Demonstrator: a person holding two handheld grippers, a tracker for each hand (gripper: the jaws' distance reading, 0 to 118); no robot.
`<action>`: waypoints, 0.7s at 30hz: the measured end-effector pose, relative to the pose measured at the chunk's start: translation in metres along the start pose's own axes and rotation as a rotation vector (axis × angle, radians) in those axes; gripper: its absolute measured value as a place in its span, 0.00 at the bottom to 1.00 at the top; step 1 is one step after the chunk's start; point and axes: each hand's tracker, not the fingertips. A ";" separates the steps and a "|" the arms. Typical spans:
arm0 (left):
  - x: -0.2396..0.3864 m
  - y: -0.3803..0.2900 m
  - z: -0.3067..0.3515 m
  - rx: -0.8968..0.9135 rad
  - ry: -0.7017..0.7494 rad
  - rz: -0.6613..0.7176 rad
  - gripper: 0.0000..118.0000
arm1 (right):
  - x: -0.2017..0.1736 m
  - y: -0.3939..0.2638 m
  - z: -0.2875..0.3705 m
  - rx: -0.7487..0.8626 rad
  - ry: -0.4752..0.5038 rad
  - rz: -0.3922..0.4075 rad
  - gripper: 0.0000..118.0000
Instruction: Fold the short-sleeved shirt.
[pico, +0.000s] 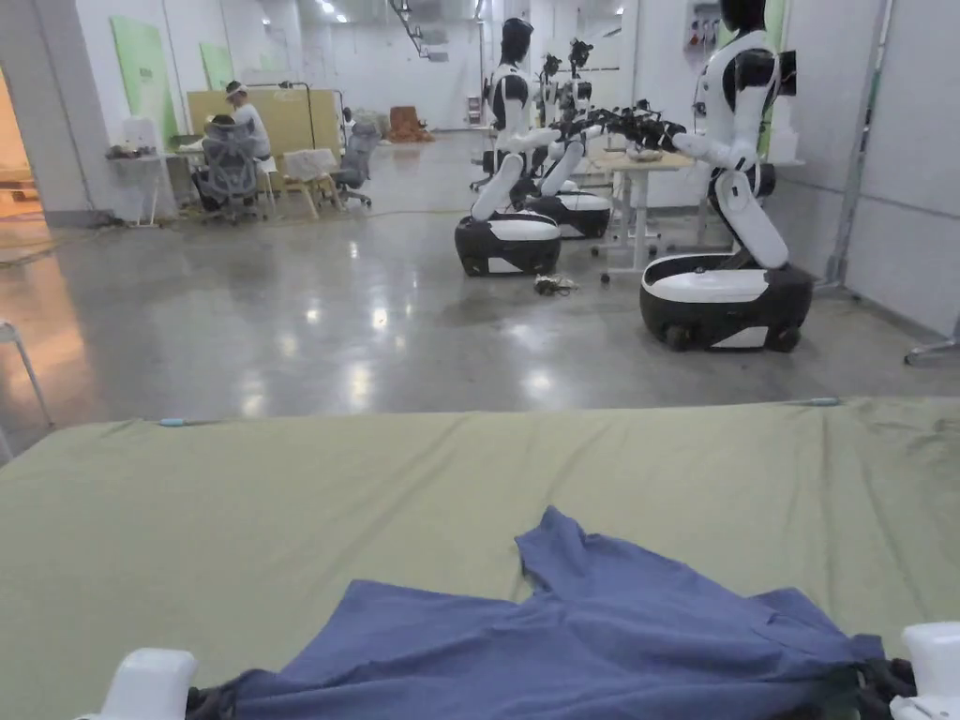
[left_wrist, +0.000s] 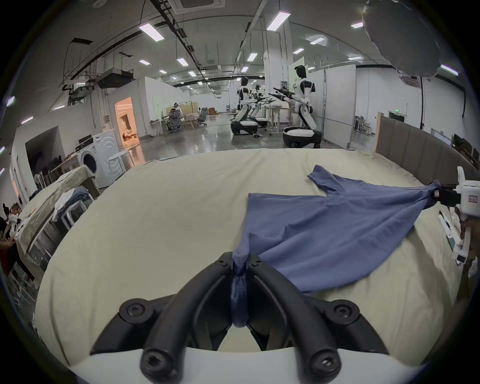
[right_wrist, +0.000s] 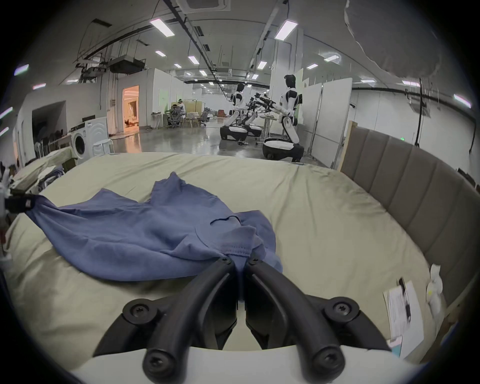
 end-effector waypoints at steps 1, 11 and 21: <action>0.000 -0.004 0.012 -0.002 -0.003 -0.007 0.04 | 0.001 -0.003 0.013 0.007 0.009 -0.004 0.04; -0.027 -0.073 0.127 -0.088 -0.058 -0.003 0.04 | 0.006 -0.071 0.164 -0.060 0.110 0.030 0.04; -0.030 -0.148 0.159 -0.222 -0.034 0.107 0.30 | 0.000 -0.134 0.197 -0.181 0.074 0.035 0.22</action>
